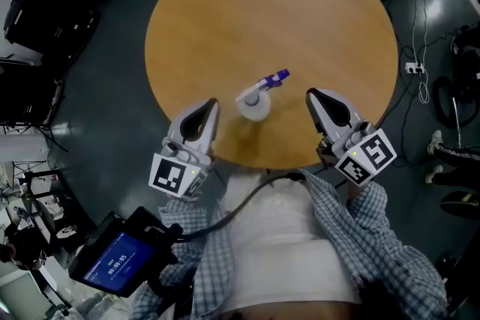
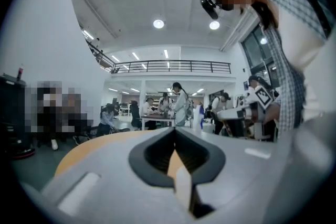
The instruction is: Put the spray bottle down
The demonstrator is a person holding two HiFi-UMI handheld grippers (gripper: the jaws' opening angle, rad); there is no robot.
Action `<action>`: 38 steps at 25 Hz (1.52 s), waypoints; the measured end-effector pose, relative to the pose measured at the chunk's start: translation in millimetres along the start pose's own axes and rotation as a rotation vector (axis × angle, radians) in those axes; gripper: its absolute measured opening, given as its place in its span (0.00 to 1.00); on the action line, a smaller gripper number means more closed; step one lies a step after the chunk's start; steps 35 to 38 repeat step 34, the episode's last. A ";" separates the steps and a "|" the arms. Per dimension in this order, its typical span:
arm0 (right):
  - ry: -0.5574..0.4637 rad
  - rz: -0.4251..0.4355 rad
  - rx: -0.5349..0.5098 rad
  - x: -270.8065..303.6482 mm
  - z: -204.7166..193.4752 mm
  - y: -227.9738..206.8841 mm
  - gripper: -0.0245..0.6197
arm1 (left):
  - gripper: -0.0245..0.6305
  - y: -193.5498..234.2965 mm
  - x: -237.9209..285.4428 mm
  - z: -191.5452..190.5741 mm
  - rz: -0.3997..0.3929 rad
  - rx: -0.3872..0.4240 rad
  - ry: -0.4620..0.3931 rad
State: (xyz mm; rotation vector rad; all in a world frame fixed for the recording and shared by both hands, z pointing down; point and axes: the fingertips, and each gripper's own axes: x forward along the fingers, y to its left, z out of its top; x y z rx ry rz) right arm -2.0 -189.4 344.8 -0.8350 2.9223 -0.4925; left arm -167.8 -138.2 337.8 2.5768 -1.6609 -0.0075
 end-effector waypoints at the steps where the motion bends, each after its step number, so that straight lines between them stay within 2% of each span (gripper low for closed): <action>1: 0.003 0.005 -0.004 2.1 -1.1 0.3 0.04 | 0.04 2.6 -1.7 -0.5 0.009 0.002 -0.003; 4: 0.013 0.008 -0.018 6.0 -2.1 -0.2 0.04 | 0.04 5.8 -4.3 -3.8 0.013 0.008 0.002; 8: 0.012 0.010 -0.030 7.7 0.9 -0.3 0.04 | 0.04 1.4 -2.7 -8.0 -0.016 -0.001 0.017; 16: 0.005 0.025 -0.047 7.1 6.5 4.9 0.04 | 0.04 -7.1 -0.1 -21.5 -0.061 0.029 0.063; 38: 0.008 0.025 -0.042 7.9 5.4 3.8 0.04 | 0.04 -11.8 2.0 -23.6 -0.072 0.060 0.081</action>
